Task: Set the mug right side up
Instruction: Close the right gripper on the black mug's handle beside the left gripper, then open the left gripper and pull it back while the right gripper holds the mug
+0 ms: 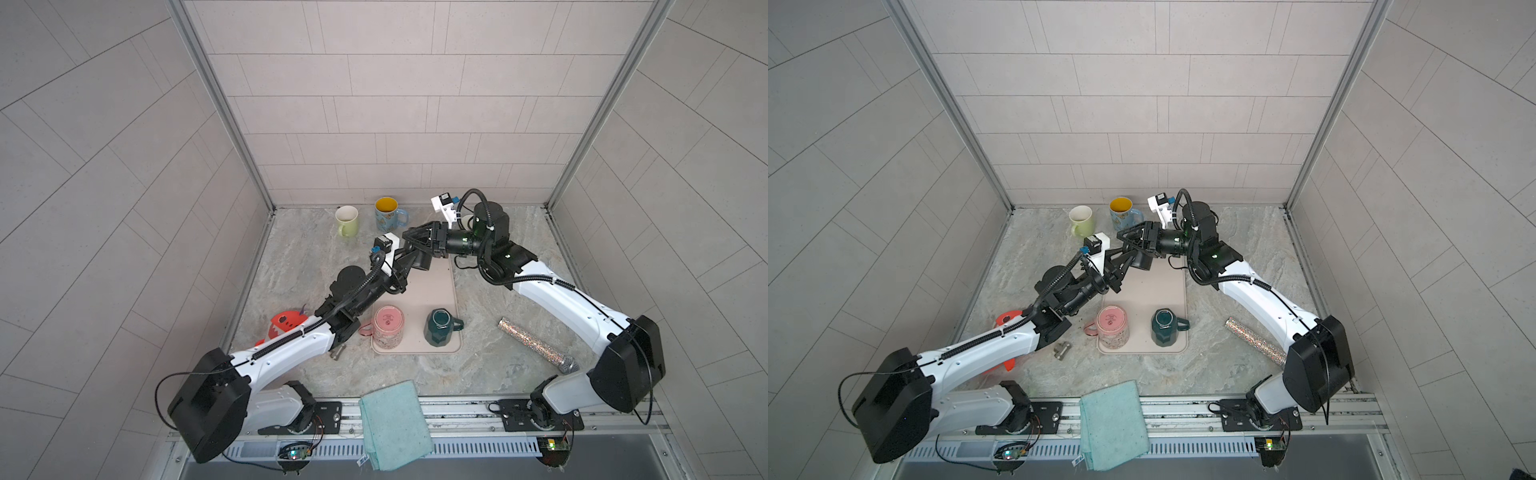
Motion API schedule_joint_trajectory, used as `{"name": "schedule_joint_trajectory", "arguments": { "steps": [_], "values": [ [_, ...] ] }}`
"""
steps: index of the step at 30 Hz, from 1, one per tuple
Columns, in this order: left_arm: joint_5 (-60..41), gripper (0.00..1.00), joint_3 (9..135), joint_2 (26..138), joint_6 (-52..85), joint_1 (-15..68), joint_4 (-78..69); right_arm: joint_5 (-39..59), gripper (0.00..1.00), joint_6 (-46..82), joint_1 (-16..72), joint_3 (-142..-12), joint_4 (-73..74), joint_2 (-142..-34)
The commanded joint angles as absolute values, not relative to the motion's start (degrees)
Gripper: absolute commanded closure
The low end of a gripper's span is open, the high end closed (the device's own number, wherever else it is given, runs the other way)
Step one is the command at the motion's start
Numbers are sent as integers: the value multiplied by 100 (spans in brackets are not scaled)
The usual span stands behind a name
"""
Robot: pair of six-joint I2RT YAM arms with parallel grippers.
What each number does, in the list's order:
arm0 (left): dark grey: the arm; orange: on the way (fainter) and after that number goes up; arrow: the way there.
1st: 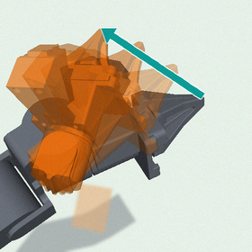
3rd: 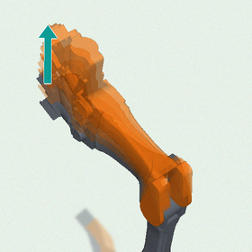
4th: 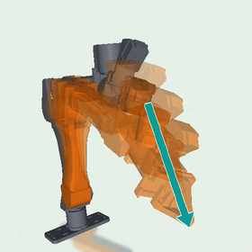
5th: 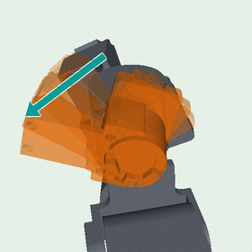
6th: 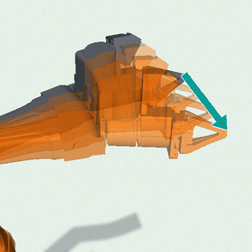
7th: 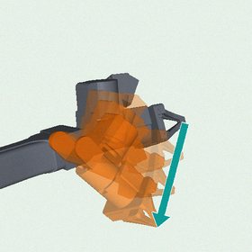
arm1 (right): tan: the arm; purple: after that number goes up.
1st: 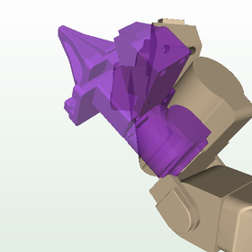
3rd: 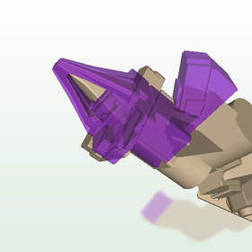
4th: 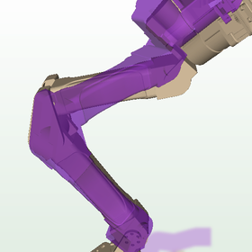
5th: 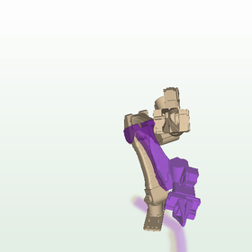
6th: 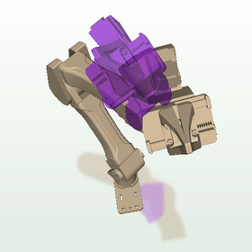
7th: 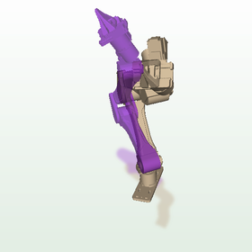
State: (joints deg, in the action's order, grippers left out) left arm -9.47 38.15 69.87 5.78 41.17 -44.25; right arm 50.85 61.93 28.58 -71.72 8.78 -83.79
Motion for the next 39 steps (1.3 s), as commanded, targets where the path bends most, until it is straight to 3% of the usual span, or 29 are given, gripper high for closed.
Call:
{"name": "schedule_joint_trajectory", "arguments": {
  "steps": [1, 9, 12, 14, 23, 30, 39],
  "values": [
    [-1015, 100, 3878, 6793, 414, 4175, -5278, 5090, 57, 6267, 2891, -7154, 1000, -8415],
    [-1047, 100, 3850, 6729, 411, 4196, -5225, 5071, 69, 6267, 2894, -7124, 1000, -8534],
    [-1045, 100, 3841, 6718, 391, 4210, -5186, 5064, 84, 6238, 2898, -7110, 971, -8552],
    [-1041, 100, 3835, 6705, 387, 4208, -5164, 5056, 100, 6192, 2897, -7110, 909, -8561],
    [-805, 99, 3932, 6583, 422, 4208, -4670, 4843, 100, 5660, 2897, -7110, 540, -8423],
    [-502, 62, 4033, 6277, 423, 4210, -3948, 4860, 100, 5365, 2855, -7267, 554, -8470],
    [521, 46, 4039, 5630, 420, 4184, -2740, 4912, 100, 4701, 2449, -7640, 480, -8823]
  ]
}}
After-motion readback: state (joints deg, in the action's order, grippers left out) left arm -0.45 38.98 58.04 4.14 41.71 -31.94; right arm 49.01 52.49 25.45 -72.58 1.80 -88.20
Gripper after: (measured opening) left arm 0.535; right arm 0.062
